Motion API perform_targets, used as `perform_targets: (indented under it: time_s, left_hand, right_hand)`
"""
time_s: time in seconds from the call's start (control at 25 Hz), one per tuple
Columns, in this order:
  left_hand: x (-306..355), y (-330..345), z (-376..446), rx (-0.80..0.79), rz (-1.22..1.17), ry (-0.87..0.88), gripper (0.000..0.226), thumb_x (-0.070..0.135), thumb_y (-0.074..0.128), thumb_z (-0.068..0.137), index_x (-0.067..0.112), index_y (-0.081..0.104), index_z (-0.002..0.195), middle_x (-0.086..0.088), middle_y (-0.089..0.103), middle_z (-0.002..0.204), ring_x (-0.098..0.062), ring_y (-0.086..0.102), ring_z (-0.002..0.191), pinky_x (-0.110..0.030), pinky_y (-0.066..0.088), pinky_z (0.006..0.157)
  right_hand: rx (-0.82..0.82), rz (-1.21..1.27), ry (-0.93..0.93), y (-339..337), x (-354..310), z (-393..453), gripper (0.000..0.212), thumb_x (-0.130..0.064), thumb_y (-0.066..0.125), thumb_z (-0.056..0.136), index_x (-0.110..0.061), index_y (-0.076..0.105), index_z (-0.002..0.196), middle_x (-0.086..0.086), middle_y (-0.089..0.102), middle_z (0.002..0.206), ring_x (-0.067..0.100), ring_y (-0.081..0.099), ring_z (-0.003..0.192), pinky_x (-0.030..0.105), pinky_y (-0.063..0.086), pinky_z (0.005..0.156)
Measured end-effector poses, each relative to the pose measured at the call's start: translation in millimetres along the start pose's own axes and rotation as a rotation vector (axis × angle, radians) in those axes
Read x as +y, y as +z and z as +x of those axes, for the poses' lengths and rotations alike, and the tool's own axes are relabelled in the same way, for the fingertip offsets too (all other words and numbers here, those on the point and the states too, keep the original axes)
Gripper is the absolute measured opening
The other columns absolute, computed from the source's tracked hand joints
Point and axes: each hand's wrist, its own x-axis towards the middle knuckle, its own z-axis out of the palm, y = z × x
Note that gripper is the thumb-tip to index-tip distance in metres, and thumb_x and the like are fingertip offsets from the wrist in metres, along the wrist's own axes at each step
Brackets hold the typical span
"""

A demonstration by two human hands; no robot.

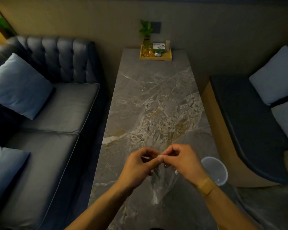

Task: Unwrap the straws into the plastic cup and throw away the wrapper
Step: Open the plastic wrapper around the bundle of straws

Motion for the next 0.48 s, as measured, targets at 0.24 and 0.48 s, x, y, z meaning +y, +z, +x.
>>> perform_targets:
  time_s: [0.24, 0.48]
  left_hand:
    - [8, 1, -3, -0.033, -0.074, -0.064, 0.005, 0.027, 0.07, 0.086, 0.028, 0.075, 0.086, -0.002, 0.076, 0.084, -0.013, 0.072, 0.08, -0.023, 0.056, 0.061]
    - [9, -12, 0, 0.023, 0.078, 0.052, 0.011, 0.025, 0.067, 0.088, 0.034, 0.072, 0.085, 0.007, 0.073, 0.082, -0.009, 0.068, 0.074, -0.021, 0.056, 0.062]
  right_hand:
    - [-0.057, 0.004, 0.032, 3, 0, -6, 0.013, -0.005, 0.08, 0.071, -0.014, 0.07, 0.072, 0.014, 0.073, 0.074, 0.021, 0.068, 0.071, 0.045, 0.059, 0.071]
    - [-0.062, 0.268, 0.173, -9, -7, -16, 0.017, -0.014, 0.077, 0.078, 0.0, 0.069, 0.084, 0.013, 0.073, 0.071, 0.014, 0.067, 0.061, 0.024, 0.052, 0.048]
